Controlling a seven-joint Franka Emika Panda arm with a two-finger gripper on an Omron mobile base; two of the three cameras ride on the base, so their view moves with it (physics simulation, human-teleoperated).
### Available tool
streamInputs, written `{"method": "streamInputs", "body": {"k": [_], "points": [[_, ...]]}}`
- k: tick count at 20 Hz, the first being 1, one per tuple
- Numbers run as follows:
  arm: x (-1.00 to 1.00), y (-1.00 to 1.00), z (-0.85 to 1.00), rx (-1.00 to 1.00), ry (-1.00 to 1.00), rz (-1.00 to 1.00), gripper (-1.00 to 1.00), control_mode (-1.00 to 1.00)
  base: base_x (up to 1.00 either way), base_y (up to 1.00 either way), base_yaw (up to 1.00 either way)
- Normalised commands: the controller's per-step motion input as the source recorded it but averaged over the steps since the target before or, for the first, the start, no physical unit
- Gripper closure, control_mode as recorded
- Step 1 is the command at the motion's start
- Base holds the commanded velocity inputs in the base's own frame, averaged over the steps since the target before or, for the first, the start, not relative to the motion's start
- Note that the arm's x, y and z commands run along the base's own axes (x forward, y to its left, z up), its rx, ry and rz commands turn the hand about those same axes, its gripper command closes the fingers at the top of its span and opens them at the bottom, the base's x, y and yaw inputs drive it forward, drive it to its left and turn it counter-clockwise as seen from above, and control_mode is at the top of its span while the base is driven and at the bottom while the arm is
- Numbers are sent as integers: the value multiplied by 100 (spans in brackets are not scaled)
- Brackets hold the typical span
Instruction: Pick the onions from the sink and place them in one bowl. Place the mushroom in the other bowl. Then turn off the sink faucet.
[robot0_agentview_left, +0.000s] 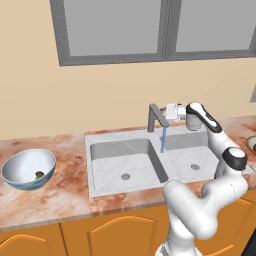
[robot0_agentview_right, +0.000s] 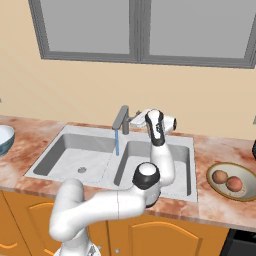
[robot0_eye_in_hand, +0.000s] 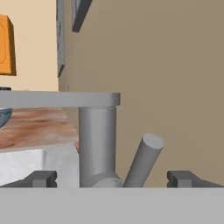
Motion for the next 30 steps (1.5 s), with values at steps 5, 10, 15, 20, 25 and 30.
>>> {"method": "streamInputs", "body": {"k": [5,10,15,20,25,30], "points": [[0,67,41,-6,-7,15,-100,-100,0,0,0],[0,91,51,-12,-6,10,-100,-100,0,0,0],[0,96,57,-15,-7,8,-100,-100,0,0,0],[0,98,56,-16,-7,7,-100,-100,0,0,0],[0,97,51,-16,-6,7,-100,-100,0,0,0],[0,83,22,-13,-5,7,-100,-100,0,0,0]]}}
